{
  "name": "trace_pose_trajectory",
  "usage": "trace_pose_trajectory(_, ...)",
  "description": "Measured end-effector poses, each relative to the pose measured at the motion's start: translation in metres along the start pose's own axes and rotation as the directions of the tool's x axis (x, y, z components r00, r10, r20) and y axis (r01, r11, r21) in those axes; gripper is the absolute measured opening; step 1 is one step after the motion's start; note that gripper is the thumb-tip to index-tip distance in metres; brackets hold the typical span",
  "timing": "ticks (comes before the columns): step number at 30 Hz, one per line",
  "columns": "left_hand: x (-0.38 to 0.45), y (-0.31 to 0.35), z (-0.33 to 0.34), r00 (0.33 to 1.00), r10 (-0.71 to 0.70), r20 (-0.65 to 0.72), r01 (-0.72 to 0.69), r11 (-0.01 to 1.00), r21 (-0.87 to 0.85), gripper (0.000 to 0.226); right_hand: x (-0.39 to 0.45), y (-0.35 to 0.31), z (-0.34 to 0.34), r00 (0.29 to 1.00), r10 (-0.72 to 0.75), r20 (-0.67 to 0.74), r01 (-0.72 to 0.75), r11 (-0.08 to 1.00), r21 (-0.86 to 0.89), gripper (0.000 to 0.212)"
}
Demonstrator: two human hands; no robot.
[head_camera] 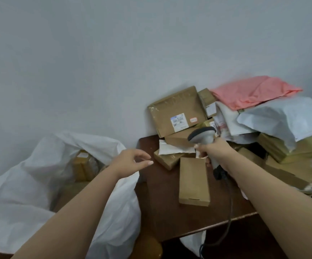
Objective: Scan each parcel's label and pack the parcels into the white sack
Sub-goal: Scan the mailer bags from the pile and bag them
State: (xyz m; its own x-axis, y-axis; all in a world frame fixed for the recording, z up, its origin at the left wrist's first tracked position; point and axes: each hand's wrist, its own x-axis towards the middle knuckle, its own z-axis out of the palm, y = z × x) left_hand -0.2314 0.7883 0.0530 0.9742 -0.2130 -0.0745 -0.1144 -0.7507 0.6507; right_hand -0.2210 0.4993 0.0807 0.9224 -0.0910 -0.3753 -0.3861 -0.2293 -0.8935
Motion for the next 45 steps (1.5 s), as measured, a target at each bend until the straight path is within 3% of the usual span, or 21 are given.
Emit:
trace_pose_trajectory(7, 0.097, 0.113, 0.052, 0.988, 0.126, -0.092, -0.134, 0.987, -0.092, 0.028, 0.021, -0.038, -0.115, 0.998, 0.010, 0.069, -0.005, 0.997, -0.071, 0.025)
trace_pose_trajectory(12, 0.153, 0.203, 0.097, 0.967, 0.241, -0.087, -0.245, 0.969, -0.043, 0.037, 0.039, -0.059, -0.215, 0.993, 0.029, 0.117, -0.028, 0.999, -0.016, 0.027)
trace_pose_trajectory(17, 0.193, 0.278, 0.142, 0.965, 0.256, -0.061, -0.260, 0.962, -0.081, 0.051, 0.051, -0.064, -0.309, 1.000, -0.016, -0.026, 0.018, 0.997, 0.075, 0.019)
trace_pose_trajectory(20, 0.205, 0.325, 0.170, 0.936, 0.352, -0.018, -0.351, 0.936, 0.039, 0.069, 0.063, -0.054, -0.345, 0.990, -0.023, -0.141, 0.044, 0.988, 0.149, 0.017)
trace_pose_trajectory(24, 0.220, 0.374, 0.217, 0.931, 0.362, 0.055, -0.363, 0.893, 0.266, 0.109, 0.076, -0.038, -0.368, 0.974, -0.012, -0.226, 0.062, 0.974, 0.219, 0.017)
trace_pose_trajectory(29, 0.238, 0.387, 0.255, 0.932, 0.311, 0.186, -0.362, 0.774, 0.519, 0.131, 0.089, -0.017, -0.381, 0.960, 0.000, -0.281, 0.083, 0.955, 0.286, 0.025)
trace_pose_trajectory(34, 0.244, 0.374, 0.270, 0.964, 0.220, 0.150, -0.266, 0.767, 0.584, 0.132, 0.100, -0.002, -0.384, 0.954, 0.035, -0.298, 0.071, 0.939, 0.336, 0.037)
trace_pose_trajectory(40, 0.244, 0.372, 0.263, 0.954, 0.284, 0.098, -0.296, 0.832, 0.469, 0.123, 0.104, 0.001, -0.386, 0.935, 0.007, -0.356, 0.153, 0.895, 0.418, 0.032)
trace_pose_trajectory(45, 0.246, 0.355, 0.222, 0.944, 0.324, 0.061, -0.330, 0.924, 0.194, 0.117, 0.098, -0.007, -0.390, 0.915, -0.017, -0.404, 0.239, 0.828, 0.507, 0.015)
